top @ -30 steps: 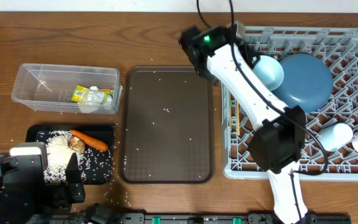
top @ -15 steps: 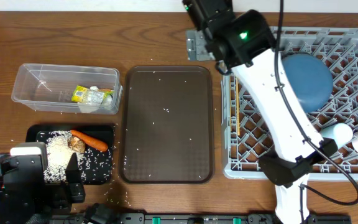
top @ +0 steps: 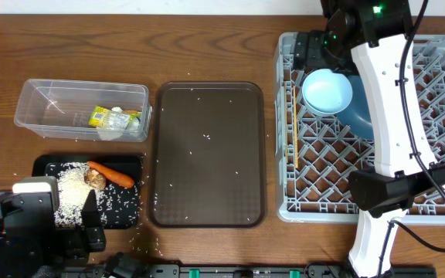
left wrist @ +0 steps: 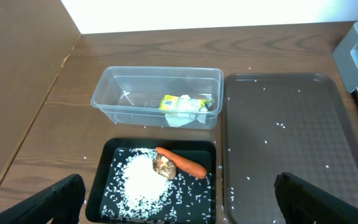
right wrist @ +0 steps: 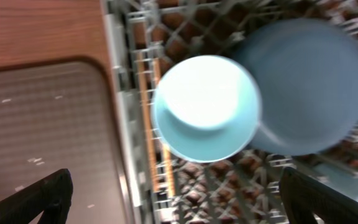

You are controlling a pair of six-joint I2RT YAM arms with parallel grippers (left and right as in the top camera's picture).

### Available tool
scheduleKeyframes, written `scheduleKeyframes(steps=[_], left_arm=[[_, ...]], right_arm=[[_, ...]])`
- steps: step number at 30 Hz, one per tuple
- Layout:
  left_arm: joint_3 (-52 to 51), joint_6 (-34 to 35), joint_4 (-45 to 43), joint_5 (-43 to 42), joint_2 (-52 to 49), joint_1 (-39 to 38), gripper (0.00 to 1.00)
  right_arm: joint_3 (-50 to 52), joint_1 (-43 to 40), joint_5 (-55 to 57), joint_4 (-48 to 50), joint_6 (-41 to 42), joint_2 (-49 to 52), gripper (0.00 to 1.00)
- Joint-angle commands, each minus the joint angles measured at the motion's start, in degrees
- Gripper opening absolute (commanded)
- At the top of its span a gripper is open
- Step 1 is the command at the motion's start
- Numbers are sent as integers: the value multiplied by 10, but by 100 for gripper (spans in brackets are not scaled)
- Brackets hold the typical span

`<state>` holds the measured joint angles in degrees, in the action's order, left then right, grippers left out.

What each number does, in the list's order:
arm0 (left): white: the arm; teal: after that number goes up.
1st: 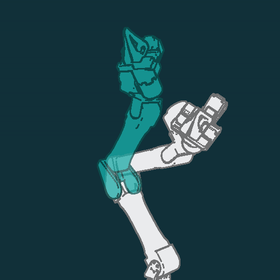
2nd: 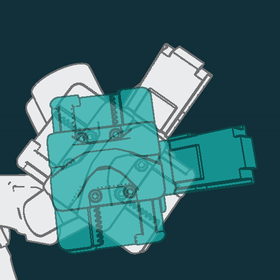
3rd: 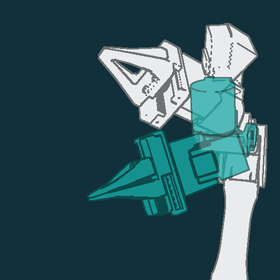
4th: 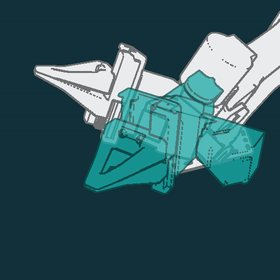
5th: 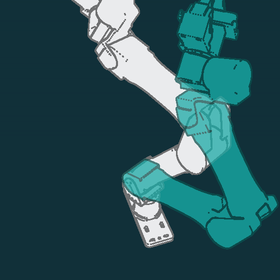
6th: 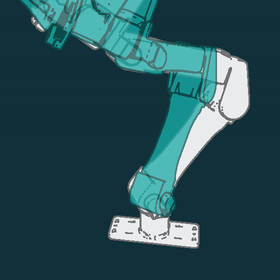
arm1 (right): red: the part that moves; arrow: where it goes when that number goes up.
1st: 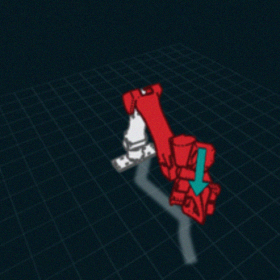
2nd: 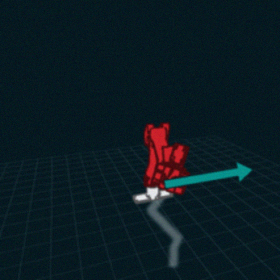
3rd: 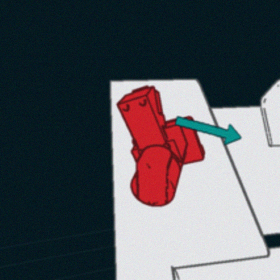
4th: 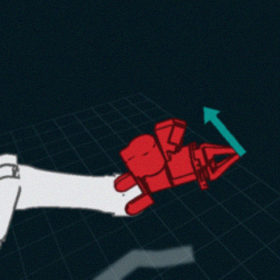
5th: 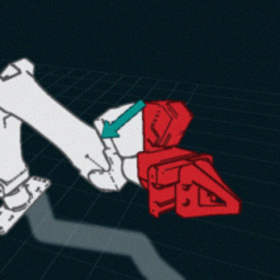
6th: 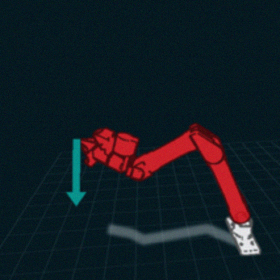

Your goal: Sort waste into correct bins and load items into the dishwasher rack

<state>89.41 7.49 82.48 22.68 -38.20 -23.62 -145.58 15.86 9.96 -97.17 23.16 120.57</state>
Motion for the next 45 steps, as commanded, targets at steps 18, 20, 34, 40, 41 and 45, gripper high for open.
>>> scheduleKeyframes(steps=[18,20,34,40,41,45], left_arm=[[5,5,0,5,-1,3,98],[5,5,0,5,-1,3,98],[5,5,0,5,-1,3,98],[5,5,0,5,-1,3,98],[5,5,0,5,-1,3,98],[5,5,0,5,-1,3,98]], right_arm=[[156,201,604,52,-96,-14,99],[167,208,616,61,-104,-14,99],[169,267,618,66,-92,-14,99],[170,211,478,-2,77,-14,99],[171,186,423,0,81,-14,99],[171,95,257,21,89,-14,99]])
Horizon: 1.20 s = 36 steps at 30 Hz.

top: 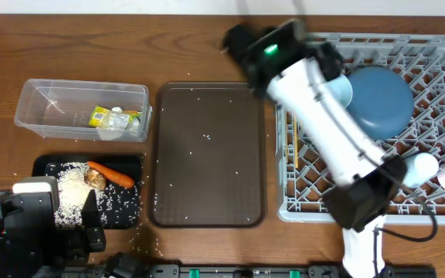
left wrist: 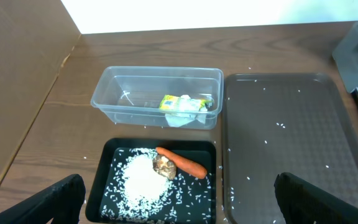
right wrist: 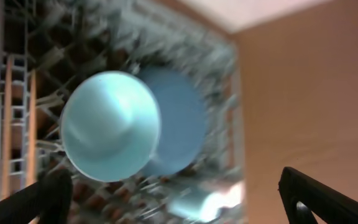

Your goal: Sort waste into correct bins and load items into the dishwasher rack

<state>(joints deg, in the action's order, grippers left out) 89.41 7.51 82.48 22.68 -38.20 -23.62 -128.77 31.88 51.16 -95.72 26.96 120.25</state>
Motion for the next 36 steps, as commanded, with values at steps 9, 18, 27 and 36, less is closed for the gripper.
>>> scheduleKeyframes(steps=[9,18,27,36], left_arm=[[5,5,0,5,-1,3,98],[5,5,0,5,-1,3,98],[5,5,0,5,-1,3,98],[5,5,0,5,-1,3,98]], right_arm=[[3,-142,-490,33,-101,-11,88],[29,-18,-487,24,-78,-11,1],[235,104,-397,98,-36,-11,1],[379,143,-343,113,3,-11,1]])
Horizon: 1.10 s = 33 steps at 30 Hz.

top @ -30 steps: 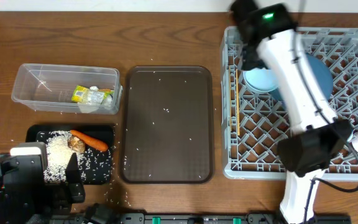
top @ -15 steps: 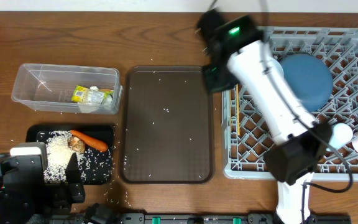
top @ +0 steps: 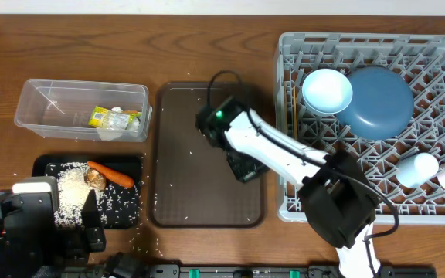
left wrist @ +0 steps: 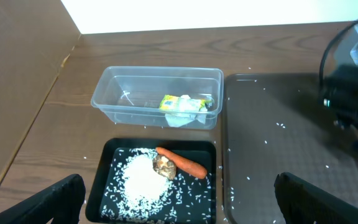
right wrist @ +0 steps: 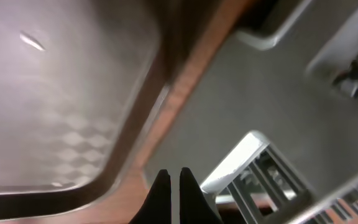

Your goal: Sort waste into correct bins and load items into the dishwasher rack

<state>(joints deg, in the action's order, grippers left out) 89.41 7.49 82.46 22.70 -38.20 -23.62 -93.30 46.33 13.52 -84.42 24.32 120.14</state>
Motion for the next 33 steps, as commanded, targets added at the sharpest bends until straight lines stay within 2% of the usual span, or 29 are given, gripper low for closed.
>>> scheduleKeyframes(steps=[1,9,18,23,27,29,31,33], left_arm=[[5,5,1,5,-1,3,98],[5,5,1,5,-1,3,98],[5,5,1,5,-1,3,98],[5,5,1,5,-1,3,98],[5,5,1,5,-1,3,98],[5,5,1,5,-1,3,98],[5,5,1,5,-1,3,98],[5,5,1,5,-1,3,98]], right_arm=[[41,-4,39,1,39,-10,1],[87,-19,69,-5,55,-10,1],[87,-25,171,-88,114,-10,1],[80,-27,170,-25,92,-23,1],[45,-24,97,51,49,-54,2],[24,-24,70,80,37,-74,8],[-1,-26,42,116,19,-103,19],[-23,-32,33,138,13,-132,37]])
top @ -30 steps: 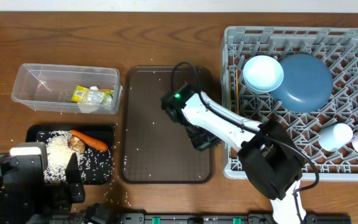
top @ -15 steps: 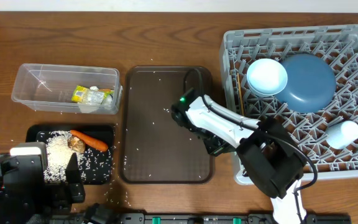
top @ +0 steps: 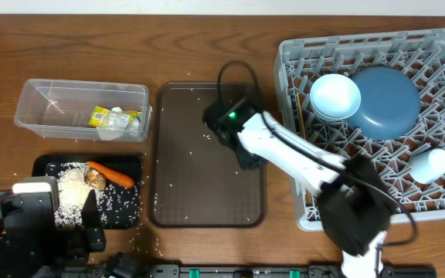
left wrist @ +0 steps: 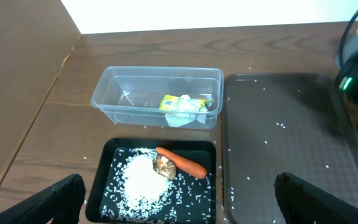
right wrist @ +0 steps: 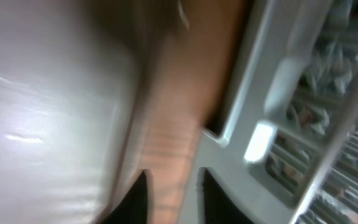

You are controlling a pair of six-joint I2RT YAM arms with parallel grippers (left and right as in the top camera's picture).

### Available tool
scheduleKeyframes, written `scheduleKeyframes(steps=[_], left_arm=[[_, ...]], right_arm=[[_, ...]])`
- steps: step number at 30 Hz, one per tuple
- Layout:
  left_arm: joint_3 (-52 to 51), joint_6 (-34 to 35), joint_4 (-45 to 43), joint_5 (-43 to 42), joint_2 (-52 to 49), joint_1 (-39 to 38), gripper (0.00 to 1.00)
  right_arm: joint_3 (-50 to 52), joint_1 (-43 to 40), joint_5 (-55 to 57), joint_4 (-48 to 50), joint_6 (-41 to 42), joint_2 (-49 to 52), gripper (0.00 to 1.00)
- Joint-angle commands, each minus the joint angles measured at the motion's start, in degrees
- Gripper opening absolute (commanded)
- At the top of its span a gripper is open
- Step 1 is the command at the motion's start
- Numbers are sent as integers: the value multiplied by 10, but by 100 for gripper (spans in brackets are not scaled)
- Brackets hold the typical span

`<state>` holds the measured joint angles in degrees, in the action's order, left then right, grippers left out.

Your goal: Sort waste into correct bins and load items into the dishwasher rack

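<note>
My right gripper (right wrist: 174, 174) is low over the strip of wood between the brown tray (top: 199, 170) and the grey dishwasher rack (top: 377, 193). Its fingers stand a little apart with nothing between them. The view is blurred. From overhead it sits at the tray's right edge (top: 247, 158). The rack holds a light-blue bowl (top: 335, 96), a blue plate (top: 383, 96) and a white cup (top: 431, 164). My left gripper (left wrist: 179, 202) is wide open at the near left, above the black tray (left wrist: 114, 155) with rice, a carrot (left wrist: 182, 163) and a brown scrap.
A clear bin (top: 45, 104) at the far left holds a yellow-green wrapper (top: 110, 118). Rice grains are scattered over the brown tray and the table around it. The rack lies slightly askew, its near left corner (top: 300, 225) away from the tray.
The rack has turned a little, and its near end now lies further right and nearer to me. My right gripper's fingers, nearly together before, now stand apart. The left arm is unchanged.
My right gripper was open above the light-blue bowl in the rack. Then the arm reached over the tray's far right corner. Then the gripper was low at the tray's right edge, fingers almost shut. Now the rack is shifted and the fingers are apart.
</note>
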<state>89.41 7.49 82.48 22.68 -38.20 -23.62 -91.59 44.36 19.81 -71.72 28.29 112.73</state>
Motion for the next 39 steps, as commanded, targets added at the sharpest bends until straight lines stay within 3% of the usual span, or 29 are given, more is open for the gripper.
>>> scheduleKeyframes(steps=[1,3,6,14,18,30,39], left_arm=[[5,5,0,5,-1,3,98],[5,5,0,5,-1,3,98],[5,5,0,5,-1,3,98],[5,5,0,5,-1,3,98],[5,5,0,5,-1,3,98],[5,5,0,5,-1,3,98],[5,5,0,5,-1,3,98]], right_arm=[[-51,-20,-30,17,-27,-75,49],[-67,-39,-29,20,-27,-102,59],[-76,-94,-39,19,-27,-142,63],[-72,-322,-206,21,-41,-163,58],[-69,-398,-208,22,-52,-149,58],[-68,-451,-191,32,-99,-67,51],[-68,-458,-193,39,-99,-21,30]])
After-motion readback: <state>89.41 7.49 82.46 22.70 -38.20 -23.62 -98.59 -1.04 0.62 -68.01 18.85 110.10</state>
